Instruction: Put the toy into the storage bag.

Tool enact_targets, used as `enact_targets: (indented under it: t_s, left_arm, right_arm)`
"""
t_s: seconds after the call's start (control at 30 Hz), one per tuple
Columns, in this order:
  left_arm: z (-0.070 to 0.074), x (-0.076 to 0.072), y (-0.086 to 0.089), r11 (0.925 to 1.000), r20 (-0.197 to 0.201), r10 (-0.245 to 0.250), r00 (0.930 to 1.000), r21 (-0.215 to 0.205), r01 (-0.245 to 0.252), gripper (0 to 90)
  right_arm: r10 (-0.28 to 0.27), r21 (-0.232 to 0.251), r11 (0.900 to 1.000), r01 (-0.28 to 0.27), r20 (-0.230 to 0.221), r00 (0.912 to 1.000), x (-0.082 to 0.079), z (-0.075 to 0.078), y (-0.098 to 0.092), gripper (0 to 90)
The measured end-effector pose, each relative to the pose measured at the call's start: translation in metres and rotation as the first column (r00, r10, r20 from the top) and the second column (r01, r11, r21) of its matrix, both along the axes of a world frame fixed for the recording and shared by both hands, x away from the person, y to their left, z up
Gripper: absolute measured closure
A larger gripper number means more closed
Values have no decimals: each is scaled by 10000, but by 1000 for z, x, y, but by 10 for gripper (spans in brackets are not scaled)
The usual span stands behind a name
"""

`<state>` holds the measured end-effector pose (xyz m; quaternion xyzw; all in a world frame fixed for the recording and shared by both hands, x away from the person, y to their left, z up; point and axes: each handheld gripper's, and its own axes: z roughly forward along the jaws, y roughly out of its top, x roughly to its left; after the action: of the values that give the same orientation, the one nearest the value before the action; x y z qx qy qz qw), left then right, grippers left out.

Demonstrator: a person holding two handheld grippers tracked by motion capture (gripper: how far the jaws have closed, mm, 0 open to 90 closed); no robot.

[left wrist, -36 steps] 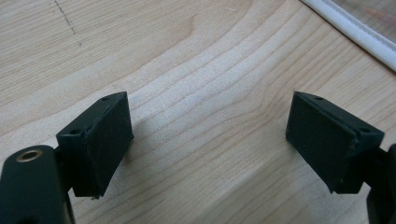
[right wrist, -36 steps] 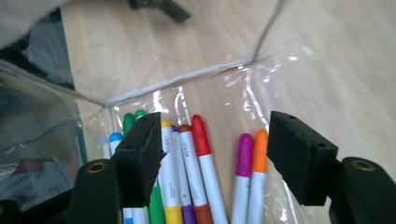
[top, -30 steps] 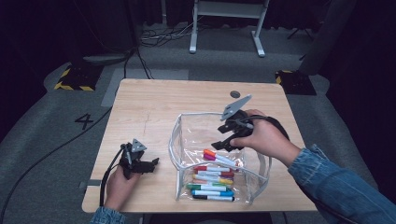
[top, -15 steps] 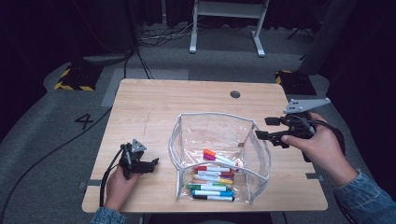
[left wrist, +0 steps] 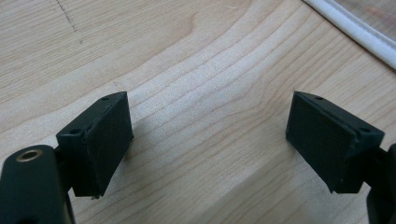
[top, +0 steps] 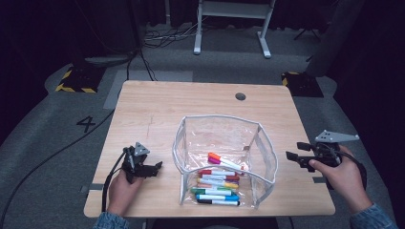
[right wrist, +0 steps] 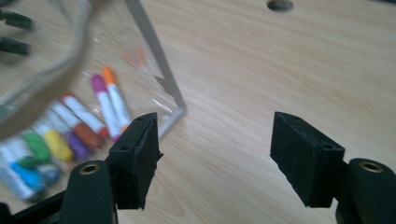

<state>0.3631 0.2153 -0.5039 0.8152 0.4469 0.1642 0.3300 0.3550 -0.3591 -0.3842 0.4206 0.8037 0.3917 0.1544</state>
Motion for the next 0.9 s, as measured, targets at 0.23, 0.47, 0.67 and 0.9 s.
enact_targets:
  t_s: [0.23,0.47,0.67,0.9]
  left_arm:
    - [0,0,0,10000,1,23,10000,-3,-23,147]
    - [0,0,0,10000,0,21,10000,-4,-21,147]
    - [0,0,0,10000,1,24,10000,-1,-24,147]
    - [0,0,0,10000,6,36,10000,-25,-36,147]
  right_arm:
    - [-904,-92,9959,901,-400,9951,8,-61,-10,320]
    - [-1270,-488,9908,1262,-152,9918,10,-104,-16,314]
    - [-1190,-758,9898,1206,255,9926,7,-118,-20,260]
    - [-1151,-845,9896,1162,173,9932,10,-119,-22,160]
